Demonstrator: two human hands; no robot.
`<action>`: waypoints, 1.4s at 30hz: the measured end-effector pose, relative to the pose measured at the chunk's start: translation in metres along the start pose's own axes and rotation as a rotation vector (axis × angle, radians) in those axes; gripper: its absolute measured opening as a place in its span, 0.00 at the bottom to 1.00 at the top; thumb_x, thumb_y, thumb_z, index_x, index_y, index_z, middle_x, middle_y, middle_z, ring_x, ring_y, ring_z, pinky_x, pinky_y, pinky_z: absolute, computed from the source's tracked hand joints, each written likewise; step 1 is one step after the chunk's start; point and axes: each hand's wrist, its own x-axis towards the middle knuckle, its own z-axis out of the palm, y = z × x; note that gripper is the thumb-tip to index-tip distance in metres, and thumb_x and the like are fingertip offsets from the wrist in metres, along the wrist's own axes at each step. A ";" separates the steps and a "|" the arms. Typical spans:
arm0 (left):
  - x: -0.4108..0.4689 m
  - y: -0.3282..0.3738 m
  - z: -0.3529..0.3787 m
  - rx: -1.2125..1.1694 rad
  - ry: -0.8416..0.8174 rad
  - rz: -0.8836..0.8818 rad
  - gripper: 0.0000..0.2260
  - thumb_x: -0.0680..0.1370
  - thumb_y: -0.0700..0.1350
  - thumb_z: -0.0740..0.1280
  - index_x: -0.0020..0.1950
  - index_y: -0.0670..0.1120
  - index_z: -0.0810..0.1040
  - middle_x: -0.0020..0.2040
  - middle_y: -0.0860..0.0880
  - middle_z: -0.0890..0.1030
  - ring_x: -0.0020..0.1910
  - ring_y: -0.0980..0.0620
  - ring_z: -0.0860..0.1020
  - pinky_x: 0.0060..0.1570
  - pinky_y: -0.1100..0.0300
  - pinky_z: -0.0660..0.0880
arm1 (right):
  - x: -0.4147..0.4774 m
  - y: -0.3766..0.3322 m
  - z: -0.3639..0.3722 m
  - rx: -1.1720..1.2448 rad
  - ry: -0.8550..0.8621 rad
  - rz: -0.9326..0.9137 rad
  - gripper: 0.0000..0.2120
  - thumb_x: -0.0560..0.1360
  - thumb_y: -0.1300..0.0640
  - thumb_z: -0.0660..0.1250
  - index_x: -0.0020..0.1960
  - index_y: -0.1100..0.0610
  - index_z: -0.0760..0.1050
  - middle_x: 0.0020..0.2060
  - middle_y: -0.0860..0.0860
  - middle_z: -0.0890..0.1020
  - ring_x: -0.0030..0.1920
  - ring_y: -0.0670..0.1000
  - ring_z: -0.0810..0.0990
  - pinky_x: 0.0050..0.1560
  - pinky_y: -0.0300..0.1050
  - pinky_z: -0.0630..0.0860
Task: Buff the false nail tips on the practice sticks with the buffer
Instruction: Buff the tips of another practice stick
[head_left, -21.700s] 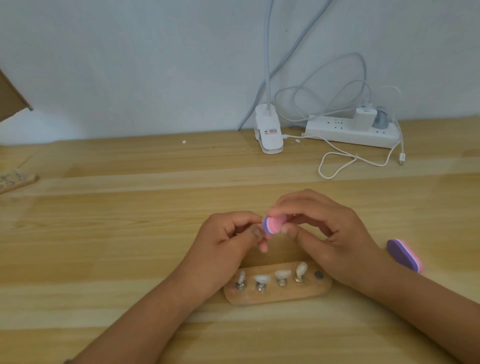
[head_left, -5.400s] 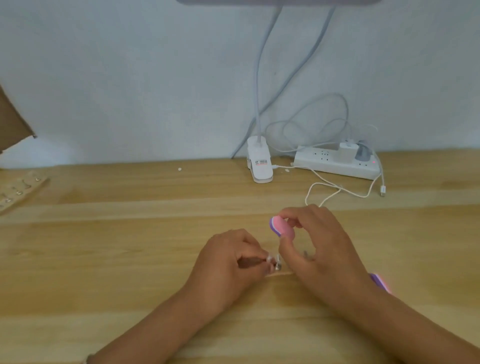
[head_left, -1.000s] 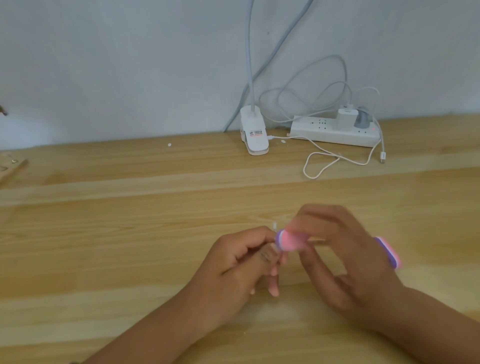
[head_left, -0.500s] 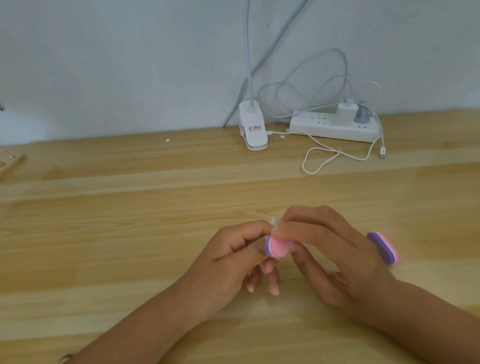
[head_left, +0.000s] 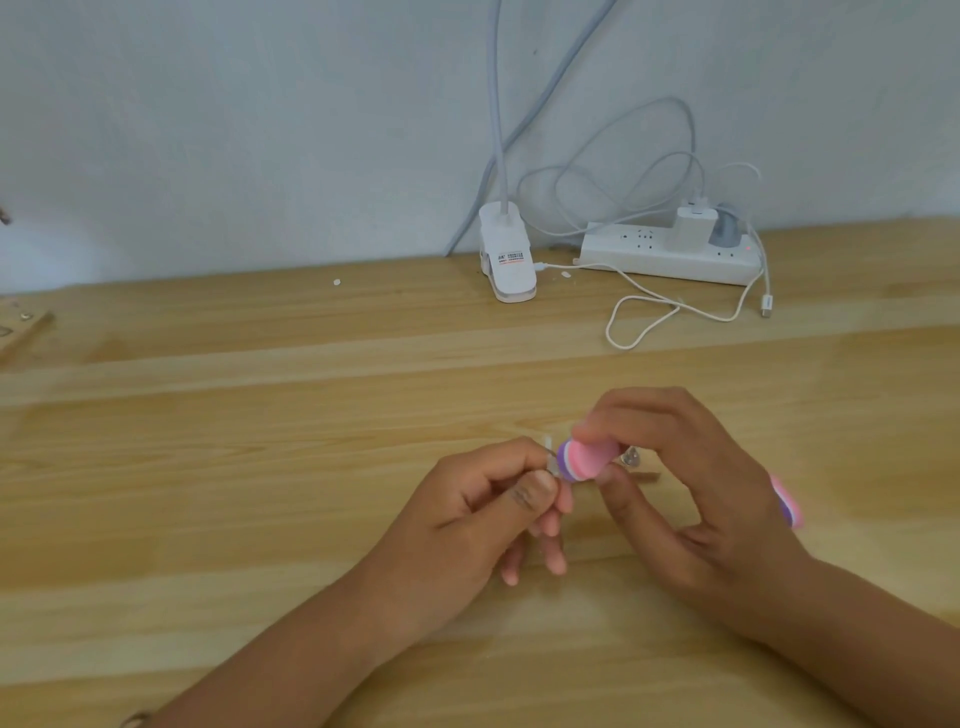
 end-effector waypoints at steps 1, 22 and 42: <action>0.000 0.000 0.000 0.014 0.001 0.006 0.10 0.80 0.44 0.60 0.43 0.48 0.79 0.35 0.51 0.77 0.34 0.50 0.81 0.27 0.58 0.70 | 0.000 0.000 0.000 0.000 -0.007 -0.003 0.13 0.77 0.66 0.64 0.61 0.59 0.75 0.53 0.55 0.78 0.57 0.48 0.78 0.58 0.37 0.72; -0.001 -0.006 0.003 0.266 0.112 0.146 0.09 0.74 0.48 0.67 0.39 0.45 0.82 0.36 0.47 0.79 0.37 0.47 0.77 0.31 0.51 0.72 | -0.003 -0.001 0.003 -0.043 -0.090 -0.100 0.13 0.77 0.68 0.64 0.60 0.61 0.80 0.55 0.56 0.80 0.54 0.53 0.80 0.56 0.44 0.77; -0.002 -0.004 0.002 0.128 0.081 0.014 0.07 0.79 0.48 0.65 0.47 0.51 0.83 0.40 0.51 0.83 0.39 0.55 0.81 0.32 0.62 0.73 | -0.002 0.001 0.000 -0.036 -0.050 -0.019 0.12 0.76 0.69 0.66 0.58 0.62 0.79 0.53 0.56 0.79 0.55 0.48 0.78 0.58 0.37 0.73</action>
